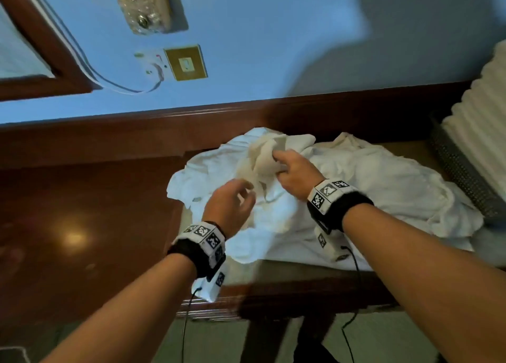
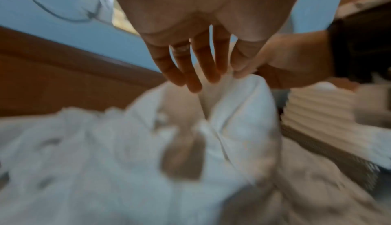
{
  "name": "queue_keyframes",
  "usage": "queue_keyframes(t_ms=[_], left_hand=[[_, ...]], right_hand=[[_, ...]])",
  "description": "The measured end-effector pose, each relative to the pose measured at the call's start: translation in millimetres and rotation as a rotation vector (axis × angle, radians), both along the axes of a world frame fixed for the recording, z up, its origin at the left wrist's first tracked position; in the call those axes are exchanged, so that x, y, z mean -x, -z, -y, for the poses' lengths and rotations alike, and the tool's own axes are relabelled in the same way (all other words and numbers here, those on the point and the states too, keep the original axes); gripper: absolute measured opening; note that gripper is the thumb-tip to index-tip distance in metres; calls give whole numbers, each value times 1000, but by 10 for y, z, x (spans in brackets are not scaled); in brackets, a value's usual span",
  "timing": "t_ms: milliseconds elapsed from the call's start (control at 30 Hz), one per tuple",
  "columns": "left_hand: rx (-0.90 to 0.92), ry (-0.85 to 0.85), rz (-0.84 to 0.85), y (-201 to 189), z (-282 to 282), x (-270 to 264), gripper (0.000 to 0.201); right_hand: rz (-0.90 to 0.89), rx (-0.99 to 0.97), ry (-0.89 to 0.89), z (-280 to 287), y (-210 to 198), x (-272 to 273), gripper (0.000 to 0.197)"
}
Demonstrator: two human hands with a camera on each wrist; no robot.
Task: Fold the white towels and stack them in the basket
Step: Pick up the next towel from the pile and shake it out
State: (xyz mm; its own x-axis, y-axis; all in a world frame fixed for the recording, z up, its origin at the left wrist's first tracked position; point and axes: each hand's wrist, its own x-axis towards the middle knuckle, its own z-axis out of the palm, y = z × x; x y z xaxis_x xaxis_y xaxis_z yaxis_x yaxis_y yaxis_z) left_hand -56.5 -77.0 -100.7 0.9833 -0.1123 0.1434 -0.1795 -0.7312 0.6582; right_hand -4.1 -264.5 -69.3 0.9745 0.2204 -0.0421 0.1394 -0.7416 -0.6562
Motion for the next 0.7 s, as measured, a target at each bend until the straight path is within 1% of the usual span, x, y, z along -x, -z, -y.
queue_keyframes(t_ms=[67, 133, 200, 233, 267, 300, 333, 367, 400, 433, 467, 567, 633, 700], left_hand=[[110, -46, 194, -399, -276, -105, 24], [123, 35, 337, -834, -521, -170, 42], [-18, 186, 361, -1234, -730, -189, 63], [-86, 255, 329, -1413, -826, -167, 68], [-110, 313, 276, -1568, -913, -119, 63], [-78, 356, 194, -1695, -993, -61, 50], [5, 397, 106, -1804, -1052, 13, 36], [116, 433, 28, -1882, -1110, 68, 29], [201, 454, -13, -1951, -1170, 121, 27], [247, 450, -16, -2013, -1245, 154, 26], [274, 445, -8, -2078, -1321, 177, 26], [393, 465, -39, -2262, -1505, 249, 31], [442, 449, -19, -2363, -1597, 269, 31], [412, 405, 43, -2463, -1707, 265, 28]], right_hand=[[84, 59, -79, -254, -382, 102, 39], [162, 163, -139, -524, -789, 255, 36], [275, 283, -184, -771, -1202, 439, 30], [329, 333, -208, -884, -1399, 533, 26], [372, 391, -227, -990, -1580, 623, 23], [406, 446, -241, -1078, -1737, 707, 19], [428, 493, -235, -1150, -1862, 777, 15], [459, 513, -214, -1207, -1971, 851, 11], [486, 515, -173, -1244, -2056, 914, 8], [516, 505, -132, -1267, -2131, 975, 6], [547, 486, -92, -1283, -2201, 1018, 7], [638, 461, -32, -1369, -2456, 1136, 21], [693, 520, -3, -1455, -2637, 1138, 31], [710, 591, 7, -1532, -2792, 1097, 39]])
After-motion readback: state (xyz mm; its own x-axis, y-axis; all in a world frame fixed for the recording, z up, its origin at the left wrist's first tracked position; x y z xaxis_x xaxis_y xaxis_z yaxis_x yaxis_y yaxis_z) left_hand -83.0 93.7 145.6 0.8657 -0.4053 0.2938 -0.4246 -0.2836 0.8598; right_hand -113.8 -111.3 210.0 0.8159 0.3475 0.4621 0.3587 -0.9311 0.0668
